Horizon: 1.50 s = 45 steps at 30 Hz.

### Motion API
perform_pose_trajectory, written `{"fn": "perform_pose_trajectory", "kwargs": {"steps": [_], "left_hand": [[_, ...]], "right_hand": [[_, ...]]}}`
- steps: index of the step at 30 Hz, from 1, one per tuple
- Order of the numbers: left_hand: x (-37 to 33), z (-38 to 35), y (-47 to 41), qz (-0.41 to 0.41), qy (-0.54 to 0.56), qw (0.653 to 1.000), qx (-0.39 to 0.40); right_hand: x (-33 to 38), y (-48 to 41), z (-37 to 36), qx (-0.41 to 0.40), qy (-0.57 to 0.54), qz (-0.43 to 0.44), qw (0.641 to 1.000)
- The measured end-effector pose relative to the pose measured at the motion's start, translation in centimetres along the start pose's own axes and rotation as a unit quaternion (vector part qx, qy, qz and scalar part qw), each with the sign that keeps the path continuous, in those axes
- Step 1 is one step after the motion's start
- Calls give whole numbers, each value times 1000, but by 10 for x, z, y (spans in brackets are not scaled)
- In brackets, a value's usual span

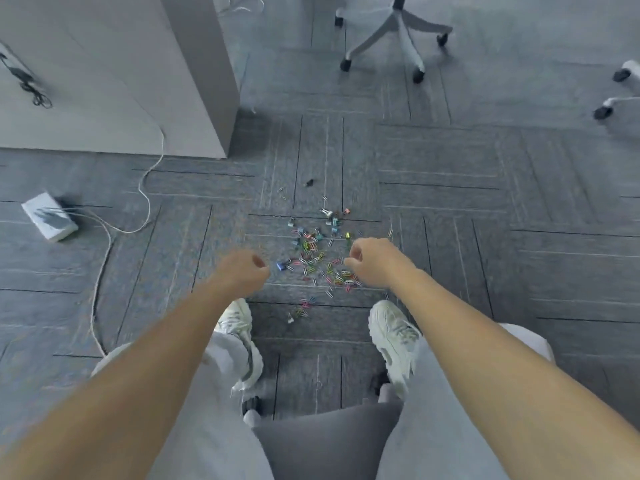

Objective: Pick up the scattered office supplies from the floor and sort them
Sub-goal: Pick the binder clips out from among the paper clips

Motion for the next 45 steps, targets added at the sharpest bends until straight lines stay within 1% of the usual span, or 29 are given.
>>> {"fn": "perform_pose_trajectory", "kwargs": {"steps": [5,8,11,16,21,24,26,28,32,35,39,40,42,45], "left_hand": [[37,-39,-55,29,11,998,46],[71,-91,-87,51,1,996,80],[100,-154,-107,76,27,990,111],[141,-242,-131,142,90,982,90],[172,-289,-153,167,91,981,40],[179,-299,-162,197,119,973,4],[180,-302,-165,206,135,969,1],[181,-304,-168,191,144,971,16],[191,-283,-182,154,173,972,27],[207,-258,-194,155,157,975,24],[228,-232,-213,135,116,983,43],[233,-228,-220,143,123,982,28],[242,-227,-233,170,169,971,-18],[244,-233,-245,186,267,941,-93]], "right_hand": [[14,-68,-39,18,4,10,1000],[20,-119,-64,31,28,10,999],[16,-162,-94,43,60,21,997],[-3,-206,-168,75,65,29,995],[-19,-234,-230,87,58,31,994],[-16,-252,-251,82,65,38,994],[-7,-264,-260,82,67,43,993],[8,-279,-266,69,60,48,995],[53,-311,-276,1,24,93,995],[81,-332,-289,-40,51,111,992],[91,-347,-305,-73,111,107,985],[90,-349,-308,-78,116,108,984],[87,-351,-307,-71,113,124,983],[80,-354,-298,-34,113,178,977]]}}
Point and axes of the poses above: each hand's wrist, its own y-axis away from the middle knuckle, its own z-axis out of the back of the hand, x = y × z, the point moved 1 cm from there along -y, towards the middle knuckle, and after that the axes turned 13 degrees about -z, right-handed, at the moved point
